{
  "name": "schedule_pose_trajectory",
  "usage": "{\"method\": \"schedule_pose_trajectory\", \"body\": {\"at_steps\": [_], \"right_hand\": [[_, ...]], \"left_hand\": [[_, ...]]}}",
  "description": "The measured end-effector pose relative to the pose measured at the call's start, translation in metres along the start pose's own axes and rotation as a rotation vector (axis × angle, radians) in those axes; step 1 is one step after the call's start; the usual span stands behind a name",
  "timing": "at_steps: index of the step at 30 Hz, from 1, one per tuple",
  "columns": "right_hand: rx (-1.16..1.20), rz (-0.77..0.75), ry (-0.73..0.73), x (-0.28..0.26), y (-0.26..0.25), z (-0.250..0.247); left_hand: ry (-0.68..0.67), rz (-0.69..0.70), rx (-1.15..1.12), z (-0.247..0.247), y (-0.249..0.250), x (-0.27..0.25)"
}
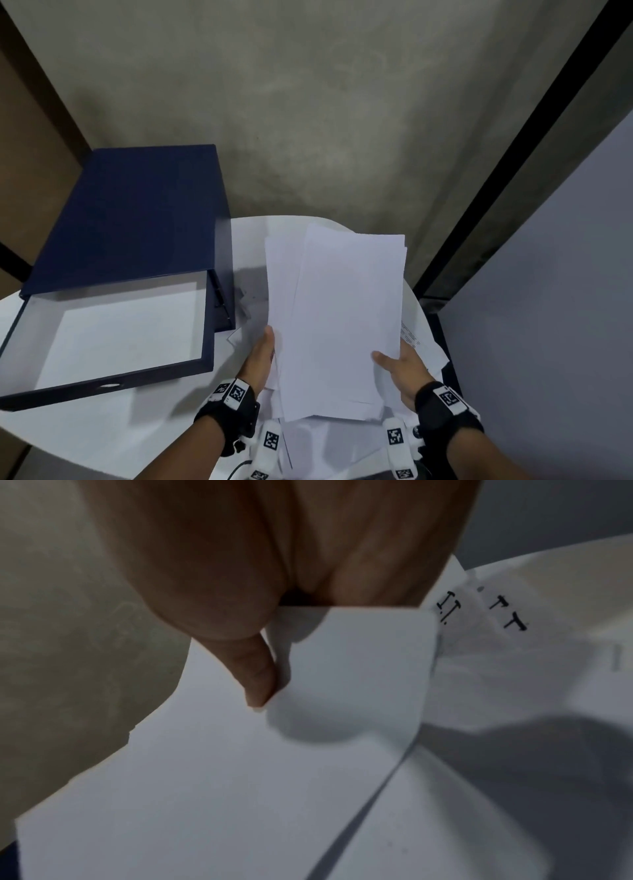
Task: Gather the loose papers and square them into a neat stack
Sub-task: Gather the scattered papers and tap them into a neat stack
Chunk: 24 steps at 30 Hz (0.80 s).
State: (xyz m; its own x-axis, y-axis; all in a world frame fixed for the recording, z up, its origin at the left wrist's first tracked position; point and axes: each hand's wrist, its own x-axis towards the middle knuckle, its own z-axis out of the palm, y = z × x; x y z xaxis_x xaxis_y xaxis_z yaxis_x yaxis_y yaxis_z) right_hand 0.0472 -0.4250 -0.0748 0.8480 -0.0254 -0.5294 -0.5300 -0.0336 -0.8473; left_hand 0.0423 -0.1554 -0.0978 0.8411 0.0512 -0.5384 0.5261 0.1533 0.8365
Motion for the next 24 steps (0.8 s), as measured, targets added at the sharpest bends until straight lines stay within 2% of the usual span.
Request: {"method": "schedule_pose_trajectory", "body": {"at_steps": [2, 6, 11, 15, 18, 22, 24], "right_hand": [[-0.019, -0.016, -0.007, 0.001, 0.002, -0.003], [-0.016, 0.007, -0.021, -0.002, 0.003, -0.005], [0.005, 0.128, 0.028, -0.002, 0.020, -0.017], [-0.011, 0.100, 0.087, -0.005, 0.037, -0.038], [-0.022, 0.066, 0.213, -0.008, 0.050, -0.055], [-0.036, 0.059, 0.355, -0.013, 0.066, -0.078], [-0.034, 0.080, 0.387, -0.014, 0.075, -0.085]], "left_hand": [[-0.067, 0.070, 0.106, -0.001, 0.000, 0.002], [-0.191, 0.078, 0.385, 0.005, -0.003, 0.007], [-0.226, 0.098, 0.415, 0.022, -0.003, 0.008], [-0.226, 0.159, 0.474, 0.028, -0.017, 0.011], [-0.123, 0.132, 0.499, 0.025, -0.028, 0.014], [0.213, -0.001, 0.522, -0.001, -0.038, 0.021], [0.282, -0.083, 0.615, -0.013, -0.039, 0.025]]}}
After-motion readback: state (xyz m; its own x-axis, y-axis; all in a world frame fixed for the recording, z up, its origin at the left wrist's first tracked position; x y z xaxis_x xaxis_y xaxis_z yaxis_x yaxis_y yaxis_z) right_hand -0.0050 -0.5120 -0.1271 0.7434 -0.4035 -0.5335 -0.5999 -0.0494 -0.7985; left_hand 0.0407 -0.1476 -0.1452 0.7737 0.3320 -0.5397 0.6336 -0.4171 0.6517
